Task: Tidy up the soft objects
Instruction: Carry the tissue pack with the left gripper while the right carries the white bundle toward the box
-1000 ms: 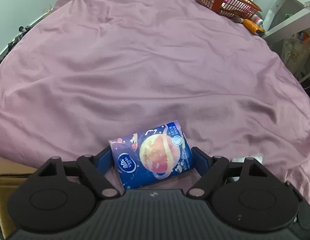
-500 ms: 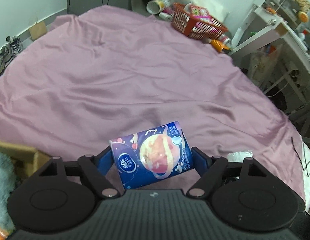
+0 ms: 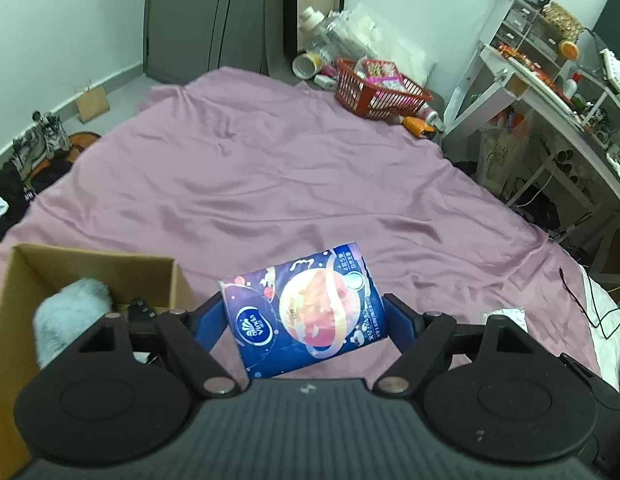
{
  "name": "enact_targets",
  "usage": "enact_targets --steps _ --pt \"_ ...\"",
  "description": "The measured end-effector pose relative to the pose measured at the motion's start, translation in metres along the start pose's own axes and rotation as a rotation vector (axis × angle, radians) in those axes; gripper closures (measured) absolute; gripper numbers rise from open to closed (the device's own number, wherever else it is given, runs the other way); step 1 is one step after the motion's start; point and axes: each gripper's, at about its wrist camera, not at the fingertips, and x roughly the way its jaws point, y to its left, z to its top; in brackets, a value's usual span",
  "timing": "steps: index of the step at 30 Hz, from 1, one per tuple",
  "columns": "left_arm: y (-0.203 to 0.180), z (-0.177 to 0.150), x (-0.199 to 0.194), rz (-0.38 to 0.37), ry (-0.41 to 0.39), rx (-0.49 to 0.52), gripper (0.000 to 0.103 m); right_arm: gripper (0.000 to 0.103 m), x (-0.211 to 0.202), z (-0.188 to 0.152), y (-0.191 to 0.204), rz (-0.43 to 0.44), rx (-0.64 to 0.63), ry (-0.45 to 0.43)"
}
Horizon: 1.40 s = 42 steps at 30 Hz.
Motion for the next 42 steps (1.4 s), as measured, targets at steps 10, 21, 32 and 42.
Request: enact_targets --steps 10,21,32,42 --pt "0.002 -0.025 -0.063 0.049 -0.054 -0.005 0.023 0.064 -0.051 0.001 0.012 0.063 0.002 -0.048" --pt "0.012 -0.04 -0.117 0.109 -0.128 0.001 0.023 0.063 -0.093 0.007 0.036 0.124 -0.017 -0.103" --pt "0.037 -0.035 -0.144 0.115 -0.181 0.015 0.023 0.063 -0.108 0.017 0.074 0.189 -0.033 -0.149" --pt "0.086 -0.052 -0.133 0.132 -0.096 -0.074 0.023 0.063 -0.095 0.014 0.117 0.23 -0.101 -0.131"
